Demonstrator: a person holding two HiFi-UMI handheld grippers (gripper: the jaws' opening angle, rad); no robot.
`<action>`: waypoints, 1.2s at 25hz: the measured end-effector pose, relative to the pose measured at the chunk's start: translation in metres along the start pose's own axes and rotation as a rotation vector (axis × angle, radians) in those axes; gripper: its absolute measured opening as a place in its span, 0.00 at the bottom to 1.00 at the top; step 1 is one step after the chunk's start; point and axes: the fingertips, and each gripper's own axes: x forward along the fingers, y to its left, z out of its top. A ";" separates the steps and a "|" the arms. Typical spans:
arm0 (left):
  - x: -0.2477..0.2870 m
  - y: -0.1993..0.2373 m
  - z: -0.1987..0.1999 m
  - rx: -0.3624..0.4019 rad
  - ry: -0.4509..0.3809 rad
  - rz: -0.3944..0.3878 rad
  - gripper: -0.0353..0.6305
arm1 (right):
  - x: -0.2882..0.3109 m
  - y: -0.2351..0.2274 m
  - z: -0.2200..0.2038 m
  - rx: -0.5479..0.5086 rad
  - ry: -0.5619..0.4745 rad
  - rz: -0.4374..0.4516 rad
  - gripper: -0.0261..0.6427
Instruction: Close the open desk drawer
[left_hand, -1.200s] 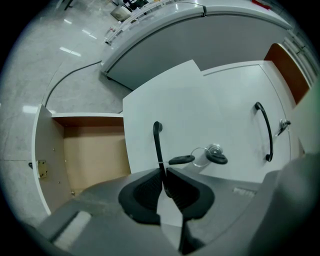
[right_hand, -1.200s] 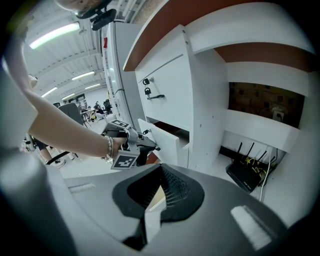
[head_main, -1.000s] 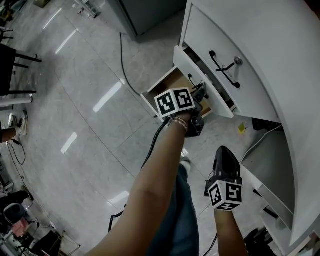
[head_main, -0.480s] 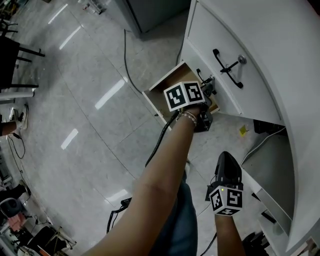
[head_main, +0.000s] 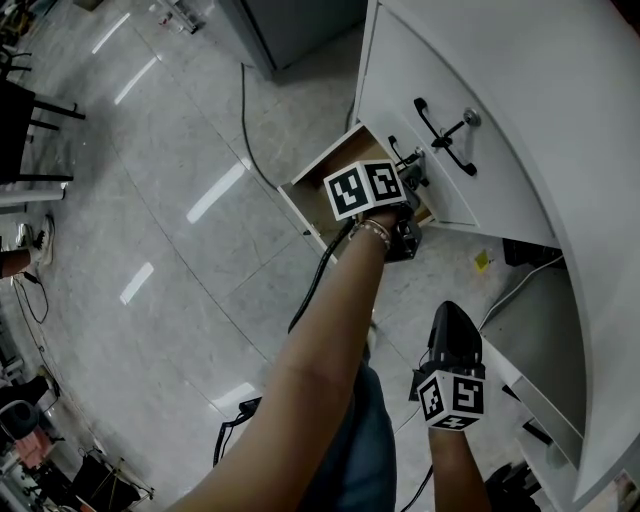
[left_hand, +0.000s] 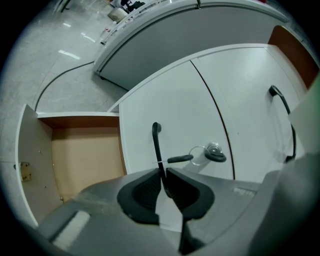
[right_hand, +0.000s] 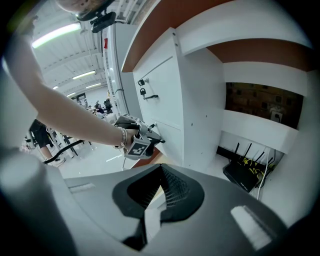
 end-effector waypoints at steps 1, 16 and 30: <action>0.000 -0.001 0.000 0.020 -0.001 0.006 0.10 | 0.000 0.000 0.000 0.001 0.000 0.000 0.04; -0.057 0.010 -0.004 0.011 -0.045 0.014 0.18 | -0.014 0.013 0.007 -0.014 0.021 0.029 0.04; -0.156 0.024 -0.011 0.002 -0.108 0.045 0.18 | -0.035 0.048 0.027 -0.039 -0.003 0.079 0.04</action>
